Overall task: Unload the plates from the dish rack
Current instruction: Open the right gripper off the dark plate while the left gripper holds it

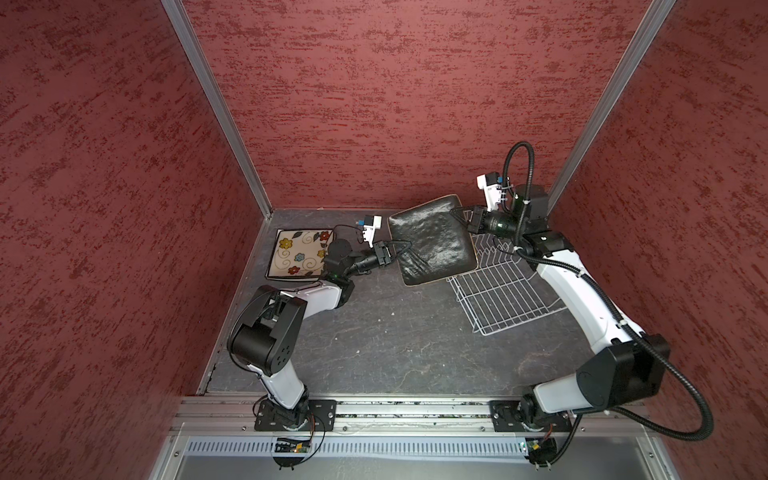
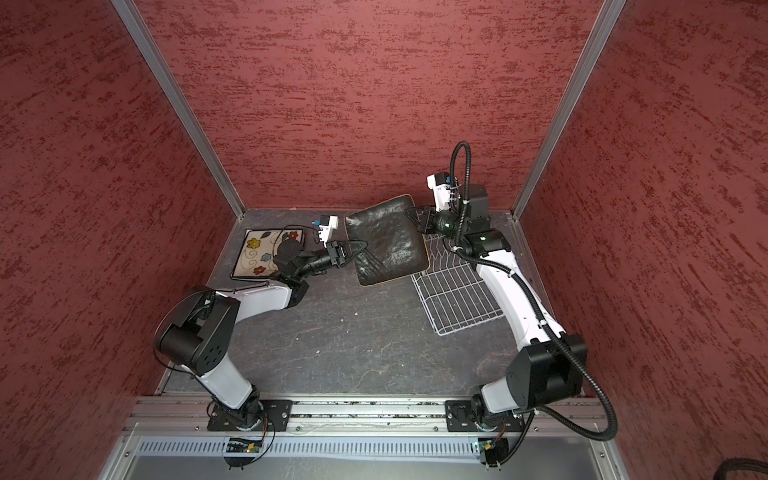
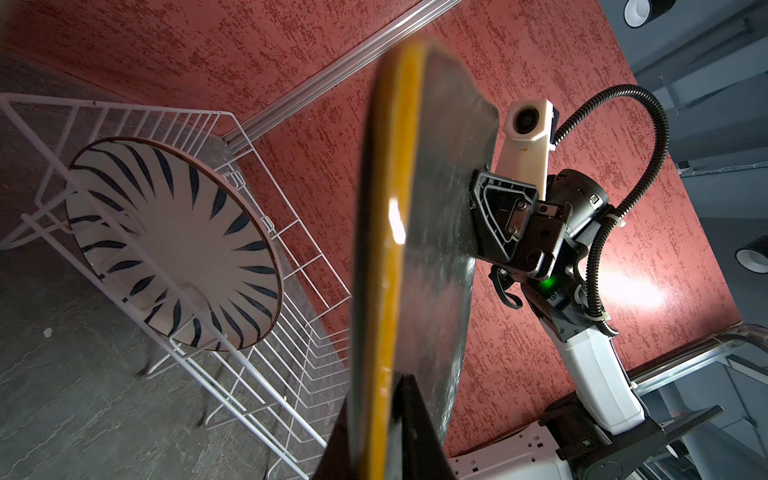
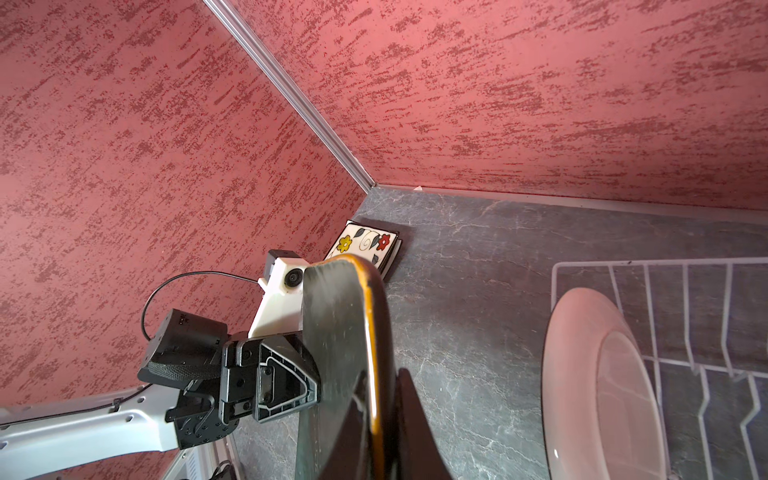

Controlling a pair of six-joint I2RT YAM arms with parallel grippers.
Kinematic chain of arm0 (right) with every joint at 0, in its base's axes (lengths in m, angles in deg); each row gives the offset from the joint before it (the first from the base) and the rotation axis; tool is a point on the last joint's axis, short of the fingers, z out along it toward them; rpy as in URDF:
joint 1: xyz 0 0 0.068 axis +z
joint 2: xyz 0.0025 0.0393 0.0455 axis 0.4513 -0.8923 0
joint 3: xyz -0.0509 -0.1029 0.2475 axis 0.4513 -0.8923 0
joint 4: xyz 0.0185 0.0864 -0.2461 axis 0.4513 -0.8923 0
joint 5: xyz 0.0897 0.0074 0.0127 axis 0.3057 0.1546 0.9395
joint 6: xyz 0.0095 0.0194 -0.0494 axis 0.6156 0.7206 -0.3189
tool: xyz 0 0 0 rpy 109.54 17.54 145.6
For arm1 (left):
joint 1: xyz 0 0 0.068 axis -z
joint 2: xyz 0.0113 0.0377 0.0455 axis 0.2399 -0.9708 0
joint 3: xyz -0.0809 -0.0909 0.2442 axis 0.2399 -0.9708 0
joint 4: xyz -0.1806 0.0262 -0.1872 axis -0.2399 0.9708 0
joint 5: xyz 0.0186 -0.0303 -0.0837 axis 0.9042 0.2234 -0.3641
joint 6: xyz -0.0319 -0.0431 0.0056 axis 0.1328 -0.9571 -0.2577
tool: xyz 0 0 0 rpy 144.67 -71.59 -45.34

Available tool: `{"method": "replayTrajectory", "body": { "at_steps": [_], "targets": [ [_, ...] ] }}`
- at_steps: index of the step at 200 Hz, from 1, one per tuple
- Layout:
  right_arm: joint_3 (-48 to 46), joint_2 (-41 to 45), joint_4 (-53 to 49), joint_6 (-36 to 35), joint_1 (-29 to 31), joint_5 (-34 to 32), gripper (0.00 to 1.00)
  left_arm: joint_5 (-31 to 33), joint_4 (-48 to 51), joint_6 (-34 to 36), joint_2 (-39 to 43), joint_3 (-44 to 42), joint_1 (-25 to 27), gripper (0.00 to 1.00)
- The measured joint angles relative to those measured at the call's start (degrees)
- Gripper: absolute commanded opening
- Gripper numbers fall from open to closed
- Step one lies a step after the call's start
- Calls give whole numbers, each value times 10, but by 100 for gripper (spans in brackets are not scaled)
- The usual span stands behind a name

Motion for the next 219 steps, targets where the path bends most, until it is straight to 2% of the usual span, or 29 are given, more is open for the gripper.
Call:
{"method": "replayTrajectory", "body": {
  "at_steps": [36,128,173,219],
  "targets": [
    [0,0,2,3,0,-9,32,-2,-9,-8,-1,-1,-3,0],
    [-1,0,7,-8,0,-27,66,-7,-82,-85,-42,-10,-20,0],
    [-3,10,20,-13,0,-33,77,-4,-59,-93,-42,-15,-27,0],
    [-3,21,31,-17,0,-41,83,0,-19,-92,-41,-26,-37,0]
  ]
}}
